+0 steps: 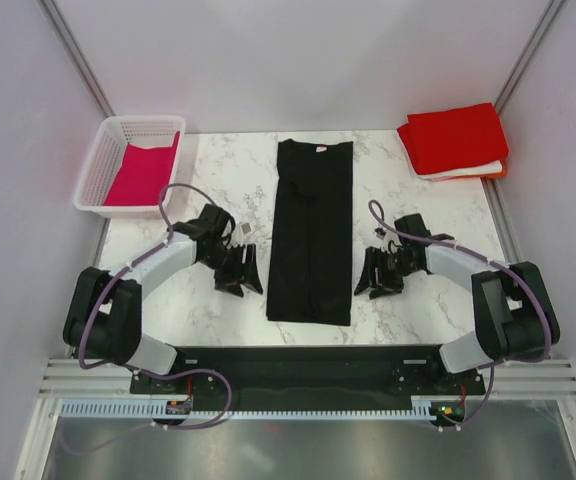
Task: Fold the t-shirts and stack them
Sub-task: Fold the tshirt
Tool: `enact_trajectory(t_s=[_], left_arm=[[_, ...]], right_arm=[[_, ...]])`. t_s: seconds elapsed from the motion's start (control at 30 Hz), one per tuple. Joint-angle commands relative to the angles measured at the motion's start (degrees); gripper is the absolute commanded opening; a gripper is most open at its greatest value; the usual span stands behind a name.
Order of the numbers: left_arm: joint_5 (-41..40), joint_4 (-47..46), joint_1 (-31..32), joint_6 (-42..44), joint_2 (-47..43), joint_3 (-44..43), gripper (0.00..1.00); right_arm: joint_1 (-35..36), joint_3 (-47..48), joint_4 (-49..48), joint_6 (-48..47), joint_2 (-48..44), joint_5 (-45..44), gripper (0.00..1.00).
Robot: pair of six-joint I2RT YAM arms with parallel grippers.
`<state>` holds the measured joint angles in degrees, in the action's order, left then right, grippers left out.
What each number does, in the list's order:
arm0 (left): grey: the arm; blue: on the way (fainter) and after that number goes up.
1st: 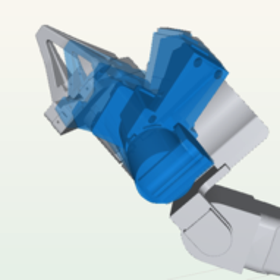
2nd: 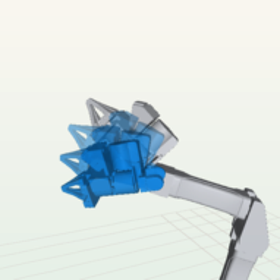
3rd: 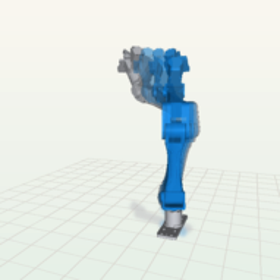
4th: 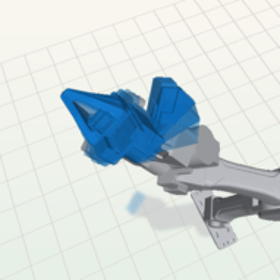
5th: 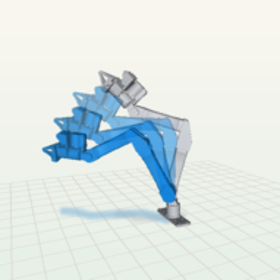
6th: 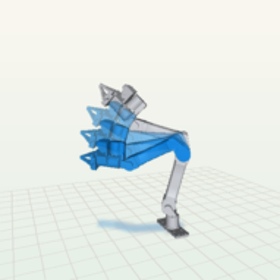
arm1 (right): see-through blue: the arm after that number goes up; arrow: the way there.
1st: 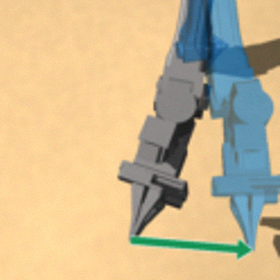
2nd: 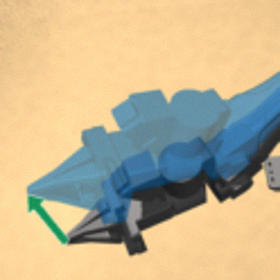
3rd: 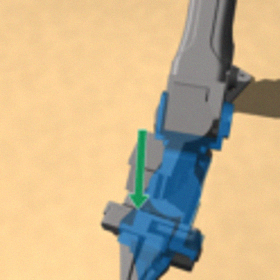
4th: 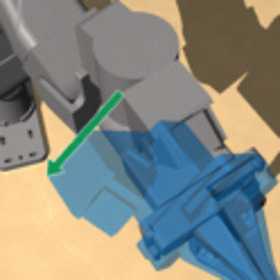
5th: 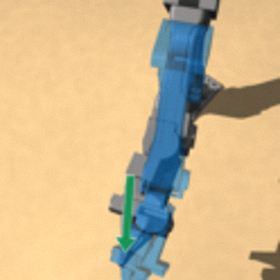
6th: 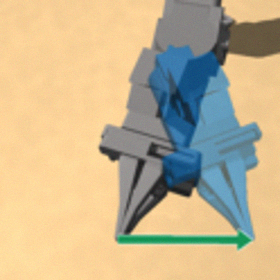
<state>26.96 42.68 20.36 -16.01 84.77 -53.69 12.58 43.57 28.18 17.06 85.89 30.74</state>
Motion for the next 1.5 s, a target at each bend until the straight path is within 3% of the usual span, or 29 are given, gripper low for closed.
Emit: enact_trajectory(t_s=[0.0, 0.2, 0.63, 0.83, 0.97, 1.13, 1.23, 1.3, 1.33, 1.47], left_arm=[[8.5, -14.7, 0.8, -12.4, -3.4, 8.5, 0.66], [10.9, -23.0, 0.8, -15.9, -0.6, 14.0, 0.64], [10.6, -24.0, 1.7, -17.2, 5.1, 15.7, 0.58], [10.6, -23.3, 4.4, -16.5, 6.7, 14.7, 0.51], [10.7, -21.1, 4.4, -15.2, 7.6, 14.7, 0.46], [11.3, -22.4, 4.4, -15.1, 7.3, 14.7, 0.30], [11.8, -22.7, 4.4, -14.7, 6.9, 14.2, 0.25], [12.1, -22.8, 4.4, -14.3, 6.5, 13.4, 0.12], [11.9, -22.8, 4.4, -14.0, 6.2, 13.1, 0.05], [12.0, -21.9, 4.2, -12.9, 4.5, 10.7, 0.02]], right_arm=[[0.3, -6.4, -3.4, 6.0, -4.7, 6.4, 0.60], [6.0, -8.8, -5.2, 9.6, -4.2, 5.8, 0.60], [9.0, -10.3, -4.5, 12.6, 0.8, 0.7, 0.59], [9.4, -10.6, -4.9, 13.6, 2.0, -0.2, 0.54], [9.7, -10.3, -5.0, 13.4, 3.1, 0.4, 0.43], [9.8, -9.9, -7.2, 13.7, 3.7, 1.9, 0.36], [9.7, -9.9, -7.5, 13.4, 2.5, 2.7, 0.26], [9.5, -9.7, -7.6, 13.1, 1.7, 3.5, 0.13], [9.3, -9.6, -7.1, 13.0, 0.3, 3.4, 0.00], [6.7, -8.1, -4.8, 10.9, -3.5, 5.6, 0.00]])
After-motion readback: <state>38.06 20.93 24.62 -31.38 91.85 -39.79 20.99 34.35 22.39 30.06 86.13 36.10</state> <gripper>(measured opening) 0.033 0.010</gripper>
